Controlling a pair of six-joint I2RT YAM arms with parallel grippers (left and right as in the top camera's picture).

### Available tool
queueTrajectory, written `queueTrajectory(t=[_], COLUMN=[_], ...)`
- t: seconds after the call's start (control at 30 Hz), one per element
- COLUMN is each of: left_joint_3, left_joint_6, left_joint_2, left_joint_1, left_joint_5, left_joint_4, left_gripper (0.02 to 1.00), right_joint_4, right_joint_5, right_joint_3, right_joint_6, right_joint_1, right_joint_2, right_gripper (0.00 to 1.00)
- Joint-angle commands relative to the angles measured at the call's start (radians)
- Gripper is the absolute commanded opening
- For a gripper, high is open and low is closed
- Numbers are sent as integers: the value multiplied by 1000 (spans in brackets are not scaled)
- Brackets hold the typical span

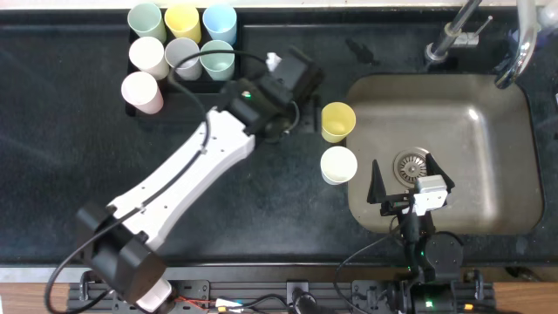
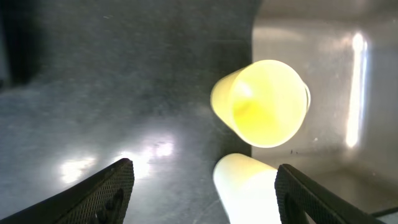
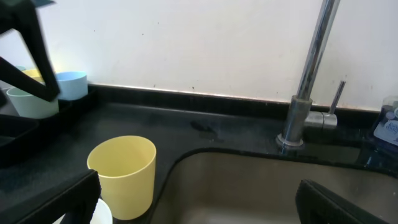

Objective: Store Cups

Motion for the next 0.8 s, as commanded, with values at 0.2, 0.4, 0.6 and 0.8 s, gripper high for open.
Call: queueTrajectory(t=[0.2, 0.4, 0.6, 0.8], left_joint_3=[128, 213, 261, 261], left_joint_6=[-33, -29, -26, -27], left_joint_2=[116, 212, 278, 320], left_joint_1=[-27, -30, -36, -36], left_joint_5=[6, 21, 37, 51], left_joint_4=[-27, -48, -74, -74], left_gripper=[761, 761, 761, 755], right_joint_4=[6, 6, 6, 6], right_joint_5=[8, 8, 8, 8], right_joint_3=[-14, -14, -13, -13], right_joint_6=[0, 0, 0, 0], right_joint_1=[-3, -3, -3, -3], right_joint_2=[-11, -11, -11, -11], right_gripper=[993, 996, 996, 996])
